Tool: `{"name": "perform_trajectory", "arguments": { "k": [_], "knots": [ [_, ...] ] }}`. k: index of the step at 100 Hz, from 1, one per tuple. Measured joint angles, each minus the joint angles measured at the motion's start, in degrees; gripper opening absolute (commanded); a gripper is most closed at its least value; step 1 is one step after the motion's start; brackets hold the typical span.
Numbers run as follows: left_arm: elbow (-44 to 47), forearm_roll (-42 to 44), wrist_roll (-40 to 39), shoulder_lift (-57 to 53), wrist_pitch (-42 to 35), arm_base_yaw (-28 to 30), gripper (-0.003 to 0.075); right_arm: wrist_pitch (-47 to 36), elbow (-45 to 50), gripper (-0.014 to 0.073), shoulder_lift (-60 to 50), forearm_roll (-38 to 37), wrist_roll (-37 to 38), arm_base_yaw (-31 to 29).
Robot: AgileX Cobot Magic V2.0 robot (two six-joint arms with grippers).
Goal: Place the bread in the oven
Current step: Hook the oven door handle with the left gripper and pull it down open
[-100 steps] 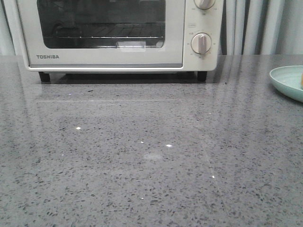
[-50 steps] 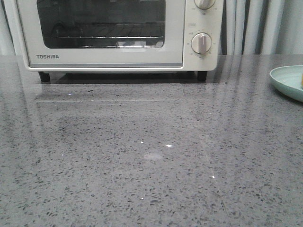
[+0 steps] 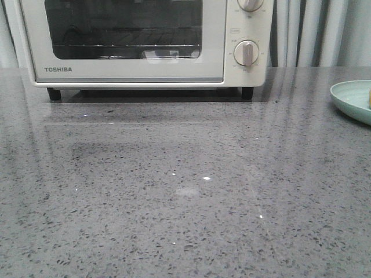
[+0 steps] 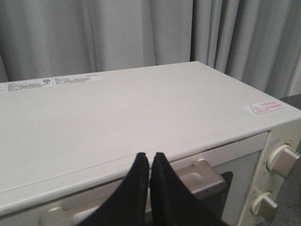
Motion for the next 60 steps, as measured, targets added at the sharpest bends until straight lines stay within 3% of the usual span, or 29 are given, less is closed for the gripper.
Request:
{"name": "perform_trajectory", "arguments": {
  "k": [60],
  "knots": [
    [-0.25,0.58,0.0,6.39,-4.07,0.47,-0.0021,0.0,0.0,-0.0067,0.0,0.0,0.0,0.0]
  ]
}}
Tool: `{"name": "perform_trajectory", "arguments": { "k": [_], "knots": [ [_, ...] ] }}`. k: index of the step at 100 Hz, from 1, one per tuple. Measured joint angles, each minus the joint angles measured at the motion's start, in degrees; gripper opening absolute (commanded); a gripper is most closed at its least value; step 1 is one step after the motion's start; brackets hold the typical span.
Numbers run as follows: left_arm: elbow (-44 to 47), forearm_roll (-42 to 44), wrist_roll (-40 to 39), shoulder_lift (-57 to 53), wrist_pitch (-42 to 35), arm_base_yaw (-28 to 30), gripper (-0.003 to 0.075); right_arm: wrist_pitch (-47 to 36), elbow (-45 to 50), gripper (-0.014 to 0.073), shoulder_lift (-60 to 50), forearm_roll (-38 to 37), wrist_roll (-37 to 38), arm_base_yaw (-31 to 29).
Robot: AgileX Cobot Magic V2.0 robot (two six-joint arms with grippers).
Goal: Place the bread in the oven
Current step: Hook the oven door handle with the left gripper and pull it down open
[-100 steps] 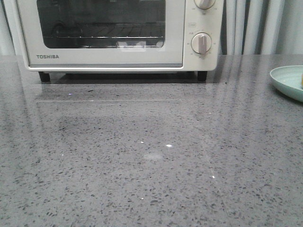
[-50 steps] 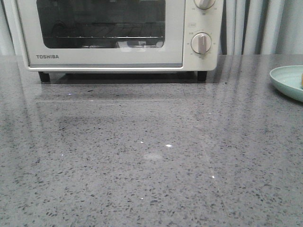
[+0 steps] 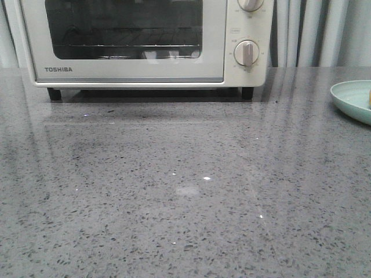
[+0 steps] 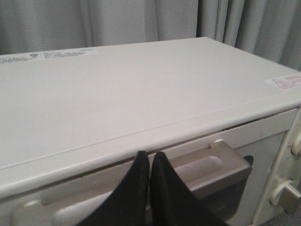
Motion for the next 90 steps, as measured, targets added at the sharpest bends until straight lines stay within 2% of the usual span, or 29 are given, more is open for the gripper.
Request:
{"name": "perform_trajectory", "arguments": {
  "k": [51,76,90],
  "knots": [
    [0.66,-0.55,0.1,0.13,1.52,0.57,-0.0021,-0.1,0.0,-0.0067,0.0,0.0,-0.04,0.0],
    [10.89,-2.89,0.1,-5.22,-6.24,0.57,-0.0021,-0.1,0.0,-0.0067,0.0,0.0,-0.04,0.0],
    [18.13,-3.96,0.0,-10.24,-7.4,0.57,-0.0021,-0.1,0.0,-0.0067,0.0,0.0,-0.04,0.0]
  ]
}}
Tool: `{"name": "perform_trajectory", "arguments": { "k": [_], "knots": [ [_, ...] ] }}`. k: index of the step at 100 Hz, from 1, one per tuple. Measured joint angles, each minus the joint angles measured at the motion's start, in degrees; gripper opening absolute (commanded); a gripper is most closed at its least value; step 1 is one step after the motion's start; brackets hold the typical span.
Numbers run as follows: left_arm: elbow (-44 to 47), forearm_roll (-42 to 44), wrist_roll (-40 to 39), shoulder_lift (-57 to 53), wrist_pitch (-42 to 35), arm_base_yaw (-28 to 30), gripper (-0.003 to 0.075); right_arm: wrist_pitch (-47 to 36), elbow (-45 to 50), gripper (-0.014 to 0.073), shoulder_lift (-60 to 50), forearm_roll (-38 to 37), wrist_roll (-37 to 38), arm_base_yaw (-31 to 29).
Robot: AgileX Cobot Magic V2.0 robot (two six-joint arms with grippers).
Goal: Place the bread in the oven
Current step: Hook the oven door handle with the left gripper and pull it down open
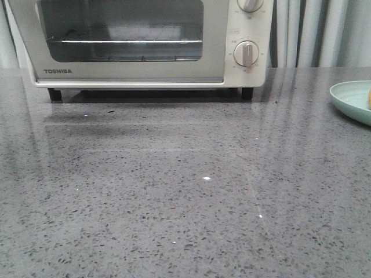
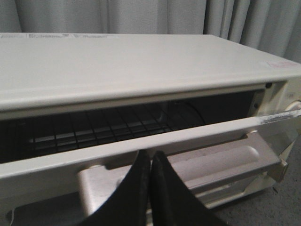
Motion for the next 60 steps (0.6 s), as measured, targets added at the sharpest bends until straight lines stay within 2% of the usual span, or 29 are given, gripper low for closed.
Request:
{"name": "perform_trajectory", "arguments": {
  "k": [11,25,43,60],
  "knots": [
    [5.25,-2.14,-0.12,-5.36,1.62,-1.92,-0.0021,0.11,0.0,-0.0067,0.0,0.0,0.0,0.0],
    [9.1,-3.64,-0.2,-13.92,9.03,-7.92,-0.0021,3.54,0.0,-0.0068,0.0,0.0,0.0,0.0],
    [9.1,-3.64,-0.2,-27.23,10.05,-16.05,-0.0022,5.55,0.0,-0.0068,0.09,0.0,0.0,0.0],
    [6.89,0.63,-0.09,-35.57,14.93,-18.68,-0.0022,6.16,0.0,-0.0067,0.09,0.0,0.0,0.0]
  ]
}}
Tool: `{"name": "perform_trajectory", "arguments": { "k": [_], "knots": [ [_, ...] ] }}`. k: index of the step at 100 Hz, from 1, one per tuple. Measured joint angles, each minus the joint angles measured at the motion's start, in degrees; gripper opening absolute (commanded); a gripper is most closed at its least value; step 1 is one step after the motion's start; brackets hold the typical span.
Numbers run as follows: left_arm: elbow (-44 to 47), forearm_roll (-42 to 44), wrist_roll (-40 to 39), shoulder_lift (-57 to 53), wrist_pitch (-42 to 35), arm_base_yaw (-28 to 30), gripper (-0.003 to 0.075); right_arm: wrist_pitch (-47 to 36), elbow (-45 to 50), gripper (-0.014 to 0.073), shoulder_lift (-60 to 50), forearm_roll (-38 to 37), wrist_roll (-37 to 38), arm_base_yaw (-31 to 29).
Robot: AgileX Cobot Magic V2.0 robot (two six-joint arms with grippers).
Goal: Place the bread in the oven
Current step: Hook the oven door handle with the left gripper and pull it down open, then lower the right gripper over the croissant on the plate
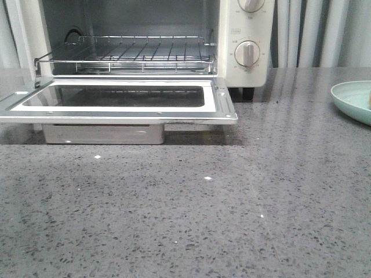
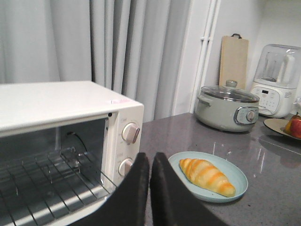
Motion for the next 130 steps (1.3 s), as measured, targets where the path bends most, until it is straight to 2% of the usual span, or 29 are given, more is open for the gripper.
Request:
{"name": "perform_trajectory", "arguments": {
  "k": [21,42,77,110,120,130],
  "knots": [
    [-4.32,6.77,0.12,-6.39,6.58,-0.02,-0.0022,0.0,0.0,-0.0067,1.42,0.13,0.0,0.0],
    [-6.72,9.72,0.21,-8.7,9.69,-0.02,-0.0022,0.0,-2.06,-0.0067,10.58,0.13,-0.09,0.0],
    [-7.26,10.29,0.21,-8.85,12.76,0.1,-0.0022,0.94,-15.19,-0.0067,30.73,-0.6,-5.17,0.0],
    [-7.26,11.06,0.21,-8.85,15.23,0.1,-0.0022,11.37,-29.36,-0.0063,50.55,-6.62,-5.3,0.0],
    [-7.26,12.03,0.21,-8.85,15.47,0.1,-0.0022,12.55,-32.3,0.001,55.84,-8.54,-5.3,0.0],
    [-7.26,13.06,0.21,-8.85,15.6,0.1,-0.0022,13.27,-34.31,0.0201,60.08,-9.21,-5.3,0.0]
  ]
}}
